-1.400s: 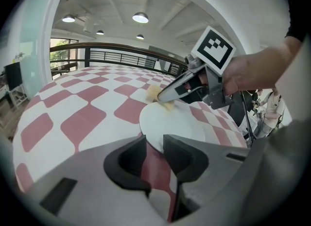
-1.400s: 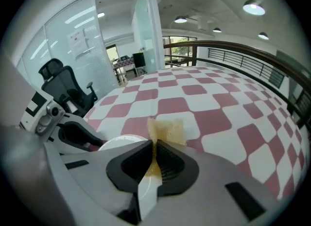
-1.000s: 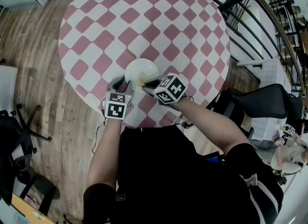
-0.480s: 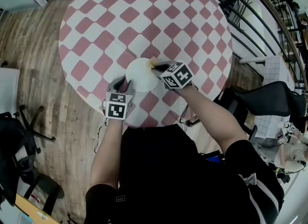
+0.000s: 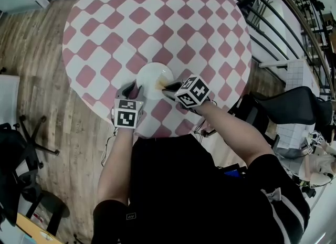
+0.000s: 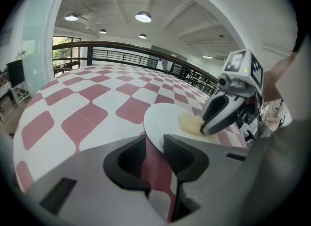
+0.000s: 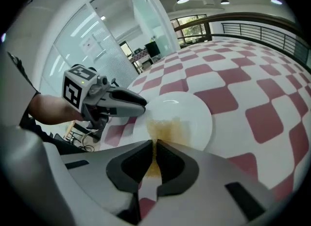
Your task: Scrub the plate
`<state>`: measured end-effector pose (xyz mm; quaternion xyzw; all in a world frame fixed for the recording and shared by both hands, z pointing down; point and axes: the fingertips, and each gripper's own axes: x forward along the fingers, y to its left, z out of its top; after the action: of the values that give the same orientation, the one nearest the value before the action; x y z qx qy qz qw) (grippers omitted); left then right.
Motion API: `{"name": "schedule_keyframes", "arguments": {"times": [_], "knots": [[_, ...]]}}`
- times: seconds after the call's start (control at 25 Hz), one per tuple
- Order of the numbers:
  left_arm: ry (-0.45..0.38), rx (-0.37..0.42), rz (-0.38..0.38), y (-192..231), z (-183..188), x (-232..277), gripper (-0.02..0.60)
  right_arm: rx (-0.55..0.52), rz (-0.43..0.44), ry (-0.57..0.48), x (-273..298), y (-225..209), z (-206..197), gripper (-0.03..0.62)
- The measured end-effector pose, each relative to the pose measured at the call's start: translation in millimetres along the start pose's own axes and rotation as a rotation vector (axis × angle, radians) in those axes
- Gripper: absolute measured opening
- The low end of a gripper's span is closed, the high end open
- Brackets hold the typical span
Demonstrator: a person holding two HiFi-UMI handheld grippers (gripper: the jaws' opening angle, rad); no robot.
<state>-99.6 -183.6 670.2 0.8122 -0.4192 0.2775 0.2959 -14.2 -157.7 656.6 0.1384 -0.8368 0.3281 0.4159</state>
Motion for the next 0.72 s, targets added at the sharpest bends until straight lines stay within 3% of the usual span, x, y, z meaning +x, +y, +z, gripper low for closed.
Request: {"name": "schedule_keyframes", "arguments": {"times": [0.16,0.4,0.72], "knots": [[-0.006,-0.001,-0.002,1.2,0.6,0.6,0.115,0.013,-0.067,-0.040,-4.3,-22.8,0.0,0.038],[-0.042,0.023,0.025,1.8,1.0,-2.4,0.114,0.158,-0.298,-0.163,-52.7,-80.4,7.8,0.038],[-0.100,0.034,0.008,-7.7,10.5,-28.0,0.112,0.172,-0.245,-0.320,-95.2,-19.9,21.9,0.038]]}}
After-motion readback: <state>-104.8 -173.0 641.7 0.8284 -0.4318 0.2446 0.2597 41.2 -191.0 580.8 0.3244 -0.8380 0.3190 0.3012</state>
